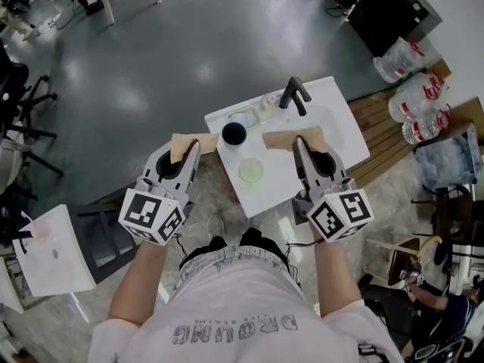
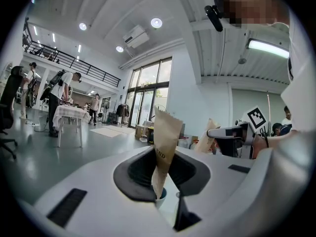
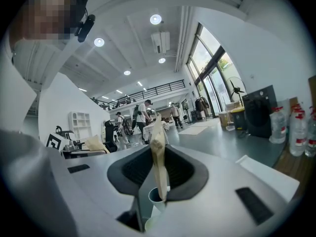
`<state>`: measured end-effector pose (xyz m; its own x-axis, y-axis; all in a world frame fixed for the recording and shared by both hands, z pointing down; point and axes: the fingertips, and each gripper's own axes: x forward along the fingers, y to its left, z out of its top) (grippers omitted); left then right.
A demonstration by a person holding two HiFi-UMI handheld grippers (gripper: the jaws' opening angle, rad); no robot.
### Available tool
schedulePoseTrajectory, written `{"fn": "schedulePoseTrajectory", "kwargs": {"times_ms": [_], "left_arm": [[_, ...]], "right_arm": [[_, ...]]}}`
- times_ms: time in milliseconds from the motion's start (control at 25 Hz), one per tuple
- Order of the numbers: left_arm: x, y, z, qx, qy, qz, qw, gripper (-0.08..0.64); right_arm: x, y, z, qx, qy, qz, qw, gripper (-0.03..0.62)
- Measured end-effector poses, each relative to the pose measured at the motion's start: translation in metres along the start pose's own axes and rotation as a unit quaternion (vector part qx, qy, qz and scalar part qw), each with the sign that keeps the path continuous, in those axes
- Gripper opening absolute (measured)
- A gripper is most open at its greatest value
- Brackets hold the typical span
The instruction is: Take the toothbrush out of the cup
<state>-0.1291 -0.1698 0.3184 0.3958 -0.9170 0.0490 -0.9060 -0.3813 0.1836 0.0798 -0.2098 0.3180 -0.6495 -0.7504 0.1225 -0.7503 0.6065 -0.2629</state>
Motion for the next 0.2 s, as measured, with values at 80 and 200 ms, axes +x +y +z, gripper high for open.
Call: {"fn": "schedulePoseTrajectory", "kwargs": {"times_ms": [80, 200], "left_arm": [[0.0002, 0.0001, 0.0004, 0.000, -0.001, 0.000, 1.0000, 0.066], [0.0010, 0.0002, 0.0006, -0.001, -0.001, -0.001, 1.0000, 0.066]], "right_arm": [[0.0003, 0.0005, -0.0006, 0.000, 0.000, 0.000, 1.000, 0.083], [0.0007, 0.0010, -0.0013, 0.001, 0.001, 0.001, 1.000, 0.083]]}}
